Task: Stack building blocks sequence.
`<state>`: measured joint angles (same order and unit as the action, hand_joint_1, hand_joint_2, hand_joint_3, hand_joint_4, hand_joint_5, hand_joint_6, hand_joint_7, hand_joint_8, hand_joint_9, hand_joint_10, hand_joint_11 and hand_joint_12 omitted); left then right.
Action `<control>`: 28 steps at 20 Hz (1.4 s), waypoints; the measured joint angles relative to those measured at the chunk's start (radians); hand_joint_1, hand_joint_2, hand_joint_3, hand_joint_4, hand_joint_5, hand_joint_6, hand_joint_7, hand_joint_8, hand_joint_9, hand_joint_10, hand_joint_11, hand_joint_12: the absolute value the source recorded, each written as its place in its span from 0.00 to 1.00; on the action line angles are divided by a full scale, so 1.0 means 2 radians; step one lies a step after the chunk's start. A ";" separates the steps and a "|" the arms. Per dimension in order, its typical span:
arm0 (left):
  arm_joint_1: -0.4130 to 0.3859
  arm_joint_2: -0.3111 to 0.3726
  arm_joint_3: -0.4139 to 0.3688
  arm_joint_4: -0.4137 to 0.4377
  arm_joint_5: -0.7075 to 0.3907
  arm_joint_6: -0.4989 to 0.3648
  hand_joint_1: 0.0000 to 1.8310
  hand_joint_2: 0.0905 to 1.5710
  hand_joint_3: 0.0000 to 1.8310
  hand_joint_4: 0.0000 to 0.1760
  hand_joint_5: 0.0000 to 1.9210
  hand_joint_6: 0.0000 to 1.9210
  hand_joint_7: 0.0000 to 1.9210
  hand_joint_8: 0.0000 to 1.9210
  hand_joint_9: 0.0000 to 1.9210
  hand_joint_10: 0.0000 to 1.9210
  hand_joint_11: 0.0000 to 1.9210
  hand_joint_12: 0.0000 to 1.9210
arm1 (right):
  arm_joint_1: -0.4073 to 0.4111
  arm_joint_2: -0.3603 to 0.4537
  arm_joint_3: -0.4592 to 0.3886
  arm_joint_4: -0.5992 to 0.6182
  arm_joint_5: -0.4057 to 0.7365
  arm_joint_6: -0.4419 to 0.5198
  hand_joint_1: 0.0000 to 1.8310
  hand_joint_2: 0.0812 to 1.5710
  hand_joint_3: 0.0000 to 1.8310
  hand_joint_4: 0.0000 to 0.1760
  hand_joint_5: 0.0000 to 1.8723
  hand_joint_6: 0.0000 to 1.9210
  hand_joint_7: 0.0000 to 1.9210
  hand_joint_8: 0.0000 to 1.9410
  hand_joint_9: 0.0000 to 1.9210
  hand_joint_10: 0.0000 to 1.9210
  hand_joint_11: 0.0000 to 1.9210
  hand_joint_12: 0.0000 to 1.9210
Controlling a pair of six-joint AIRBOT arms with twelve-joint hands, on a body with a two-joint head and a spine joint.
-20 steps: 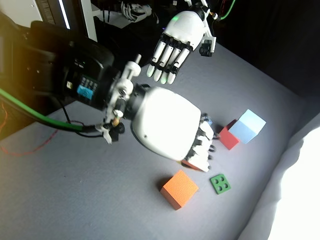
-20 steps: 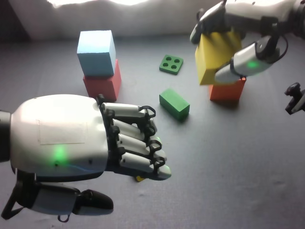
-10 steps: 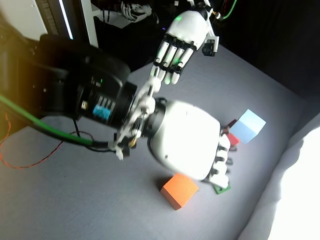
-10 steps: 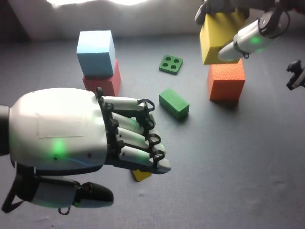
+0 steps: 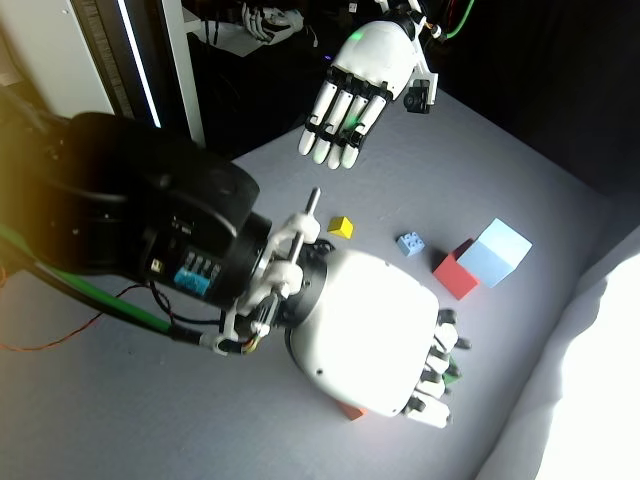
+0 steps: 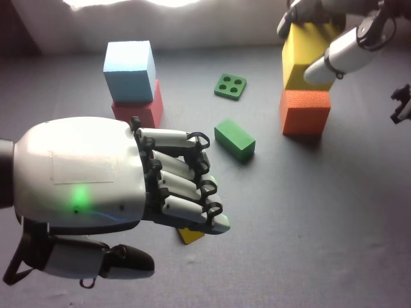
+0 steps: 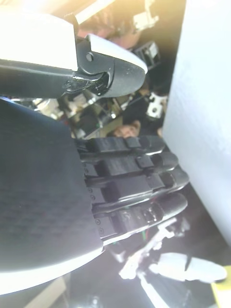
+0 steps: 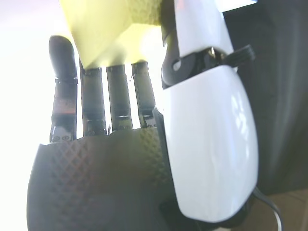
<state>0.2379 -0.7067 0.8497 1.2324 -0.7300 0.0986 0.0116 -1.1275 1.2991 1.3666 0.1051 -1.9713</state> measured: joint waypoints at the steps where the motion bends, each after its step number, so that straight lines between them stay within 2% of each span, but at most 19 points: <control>1: 0.000 0.000 0.000 0.000 0.000 0.000 0.31 0.86 0.00 0.00 0.22 0.00 0.24 0.00 0.22 0.00 0.00 0.46 | -0.003 -0.003 0.006 0.009 -0.003 0.000 0.73 0.77 0.00 0.00 0.40 0.67 0.40 0.70 0.33 0.82 0.15 0.90; 5: 0.000 0.000 0.000 0.000 0.000 0.000 0.32 0.86 0.00 0.00 0.24 0.00 0.26 0.01 0.24 0.01 0.00 0.48 | -0.013 -0.011 0.019 0.014 -0.006 0.000 0.73 0.77 0.00 0.00 0.40 0.67 0.42 0.68 0.33 0.81 0.12 0.92; 7: 0.000 0.000 0.002 0.001 0.000 0.000 0.32 0.87 0.00 0.00 0.22 0.00 0.24 0.00 0.22 0.00 0.00 0.45 | -0.019 -0.011 0.019 0.014 -0.007 0.001 0.73 0.77 0.00 0.00 0.39 0.69 0.42 0.68 0.34 0.81 0.13 0.91; 9: 0.000 0.000 0.002 0.000 0.000 0.000 0.34 0.85 0.00 0.00 0.24 0.00 0.26 0.00 0.24 0.00 0.00 0.49 | -0.023 -0.012 0.019 0.016 -0.008 0.001 0.72 0.79 0.00 0.00 0.37 0.71 0.39 0.72 0.30 0.85 0.09 0.94; 10: 0.000 0.000 0.002 0.002 0.000 0.000 0.35 0.85 0.00 0.00 0.24 0.00 0.26 0.00 0.25 0.00 0.00 0.49 | -0.024 -0.014 0.022 0.016 -0.008 0.001 0.65 0.78 0.00 0.00 0.40 0.67 0.40 0.72 0.29 0.74 0.11 0.93; 11: 0.000 0.000 0.002 0.002 0.000 0.000 0.32 0.87 0.00 0.00 0.22 0.00 0.24 0.00 0.23 0.00 0.00 0.48 | -0.025 -0.015 0.025 0.016 -0.008 0.003 0.63 0.77 0.00 0.02 0.41 0.67 0.40 0.72 0.30 0.70 0.12 0.92; 12: -0.001 0.000 0.002 0.003 0.000 0.000 0.31 0.87 0.01 0.00 0.22 0.00 0.24 0.00 0.23 0.00 0.00 0.45 | -0.027 -0.017 0.028 0.016 -0.008 0.006 0.63 0.78 0.00 0.06 0.40 0.68 0.39 0.73 0.29 0.69 0.13 0.92; 14: -0.003 0.000 0.002 0.003 0.000 0.000 0.31 0.87 0.00 0.00 0.21 0.00 0.22 0.00 0.21 0.00 0.00 0.43 | -0.027 -0.020 0.033 0.017 -0.008 0.009 0.62 0.79 0.00 0.07 0.39 0.70 0.39 0.74 0.28 0.70 0.10 0.93; 16: -0.004 -0.001 0.002 0.003 0.000 0.000 0.34 0.86 0.00 0.00 0.24 0.00 0.26 0.00 0.24 0.00 0.00 0.48 | -0.029 -0.025 0.043 0.018 -0.009 0.012 0.62 0.79 0.00 0.10 0.39 0.70 0.38 0.74 0.29 0.68 0.12 0.93; 17: -0.004 -0.001 0.002 0.003 0.000 0.000 0.33 0.86 0.00 0.00 0.23 0.00 0.25 0.00 0.22 0.00 0.00 0.45 | -0.030 -0.026 0.045 0.018 -0.008 0.013 0.70 0.79 0.00 0.00 0.38 0.71 0.39 0.70 0.31 0.82 0.10 0.94; 18: -0.004 -0.001 0.003 0.003 0.000 0.000 0.34 0.86 0.00 0.00 0.24 0.00 0.26 0.00 0.24 0.01 0.00 0.47 | -0.030 -0.027 0.046 0.018 -0.008 0.013 0.64 0.79 0.00 0.00 0.38 0.71 0.38 0.73 0.26 0.72 0.07 0.94; 19: -0.004 -0.001 0.005 0.003 0.000 0.000 0.34 0.86 0.00 0.00 0.24 0.00 0.26 0.00 0.24 0.01 0.00 0.47 | -0.030 -0.028 0.049 0.018 -0.009 0.013 0.62 0.80 0.00 0.10 0.37 0.73 0.35 0.76 0.22 0.68 0.04 0.94; 20: -0.004 -0.001 0.005 0.003 0.001 0.000 0.33 0.86 0.00 0.00 0.24 0.00 0.25 0.00 0.23 0.00 0.00 0.46 | -0.030 -0.029 0.050 0.018 -0.009 0.014 0.58 0.82 0.00 0.00 0.34 0.77 0.24 0.53 0.15 0.61 0.01 0.90; 21: -0.004 -0.001 0.005 0.003 0.002 0.000 0.32 0.86 0.00 0.00 0.24 0.00 0.26 0.00 0.24 0.01 0.00 0.47 | -0.031 -0.030 0.050 0.018 -0.009 0.014 0.58 0.77 0.00 0.00 0.23 0.49 0.21 0.34 0.12 0.49 0.00 0.80; 23: -0.004 -0.001 0.005 0.003 0.001 0.000 0.34 0.85 0.00 0.00 0.25 0.00 0.27 0.00 0.25 0.01 0.01 0.48 | -0.033 -0.031 0.051 0.018 -0.009 0.014 0.54 0.74 0.00 0.00 0.18 0.20 0.20 0.10 0.09 0.29 0.00 0.68; 24: -0.004 -0.001 0.005 0.003 0.001 0.000 0.35 0.85 0.00 0.00 0.25 0.00 0.27 0.00 0.26 0.01 0.01 0.48 | -0.035 -0.033 0.052 0.018 -0.008 0.014 0.55 0.72 0.00 0.00 0.20 0.13 0.22 0.05 0.11 0.24 0.00 0.65; 25: -0.004 -0.001 0.005 0.003 0.002 0.000 0.32 0.87 0.00 0.00 0.23 0.00 0.25 0.00 0.23 0.00 0.00 0.46 | -0.035 -0.034 0.054 0.018 -0.009 0.014 0.55 0.70 0.00 0.00 0.19 0.07 0.19 0.02 0.10 0.19 0.00 0.60; 28: -0.005 -0.001 0.005 0.003 0.002 0.000 0.32 0.87 0.00 0.00 0.23 0.00 0.25 0.00 0.23 0.00 0.00 0.47 | -0.035 -0.036 0.056 0.018 -0.006 0.014 0.54 0.68 0.00 0.00 0.19 0.01 0.19 0.00 0.13 0.13 0.00 0.58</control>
<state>0.2283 -0.7078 0.8593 1.2388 -0.7269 0.0978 -0.0589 -1.1995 1.4105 1.4017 0.0929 -1.9438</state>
